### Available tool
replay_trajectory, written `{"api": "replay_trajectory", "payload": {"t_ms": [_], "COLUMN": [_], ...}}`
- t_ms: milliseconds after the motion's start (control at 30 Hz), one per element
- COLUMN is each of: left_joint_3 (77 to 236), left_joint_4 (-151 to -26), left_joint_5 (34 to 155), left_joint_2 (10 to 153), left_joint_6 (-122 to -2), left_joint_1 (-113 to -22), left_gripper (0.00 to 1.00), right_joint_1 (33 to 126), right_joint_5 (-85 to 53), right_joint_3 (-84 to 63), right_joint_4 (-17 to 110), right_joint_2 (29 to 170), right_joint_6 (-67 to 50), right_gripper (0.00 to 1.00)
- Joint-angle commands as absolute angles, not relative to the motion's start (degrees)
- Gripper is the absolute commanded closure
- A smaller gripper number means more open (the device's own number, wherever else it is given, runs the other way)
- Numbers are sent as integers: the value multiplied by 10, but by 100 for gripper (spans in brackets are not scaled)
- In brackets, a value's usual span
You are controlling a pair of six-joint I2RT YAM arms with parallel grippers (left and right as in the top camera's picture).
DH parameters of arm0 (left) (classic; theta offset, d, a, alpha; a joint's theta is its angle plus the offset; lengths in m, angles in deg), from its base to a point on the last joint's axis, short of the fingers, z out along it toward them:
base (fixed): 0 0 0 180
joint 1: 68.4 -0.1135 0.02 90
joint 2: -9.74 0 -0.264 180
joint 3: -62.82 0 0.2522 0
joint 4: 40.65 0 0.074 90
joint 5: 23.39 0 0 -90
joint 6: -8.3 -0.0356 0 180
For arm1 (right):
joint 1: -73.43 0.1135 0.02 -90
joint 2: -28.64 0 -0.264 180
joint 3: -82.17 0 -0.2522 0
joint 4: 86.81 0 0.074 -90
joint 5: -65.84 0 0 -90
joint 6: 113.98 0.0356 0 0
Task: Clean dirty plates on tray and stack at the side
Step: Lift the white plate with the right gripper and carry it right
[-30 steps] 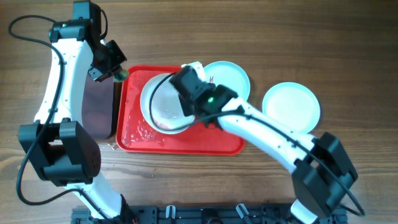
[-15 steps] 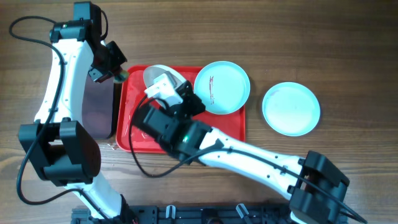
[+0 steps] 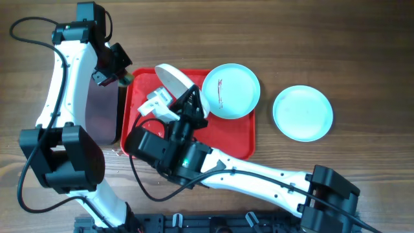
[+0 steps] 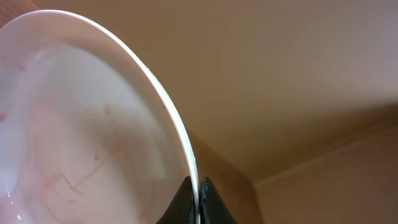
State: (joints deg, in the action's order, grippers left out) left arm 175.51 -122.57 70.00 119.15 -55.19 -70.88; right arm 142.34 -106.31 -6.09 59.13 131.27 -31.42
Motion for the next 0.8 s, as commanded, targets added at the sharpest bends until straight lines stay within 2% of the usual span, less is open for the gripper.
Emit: {"api": "replay_trajectory", "payload": {"t_ms": [0,233,467,600,767], "left_joint_3": [1751,1751,1751,1751,1751], "left_joint_4": [-1226,-1226,-1230,-1230,-1230], "left_joint_5": [693,692,671,667,667], "left_joint_2": [1185,1185,1185,1185,1185], "left_joint_6": [-544,-544,-544,-544,-544], "left_joint_1": [-710,-710,-710,-710,-710], "left_gripper": [96,96,96,96,96], "right_joint_1": [1424,1424,1409,1347,1224], "right_joint_5": [-1092,-959,-690,-537,-381], "right_joint_3": [-61,-61,-61,-61,-61], "right_joint_4": [595,576,482,419,382], "right_joint_2": [1298,1298,1289,1244,1179], "right_joint_6": [-319,-301,-115,-25,-26], "right_gripper": [96,96,96,96,96]}}
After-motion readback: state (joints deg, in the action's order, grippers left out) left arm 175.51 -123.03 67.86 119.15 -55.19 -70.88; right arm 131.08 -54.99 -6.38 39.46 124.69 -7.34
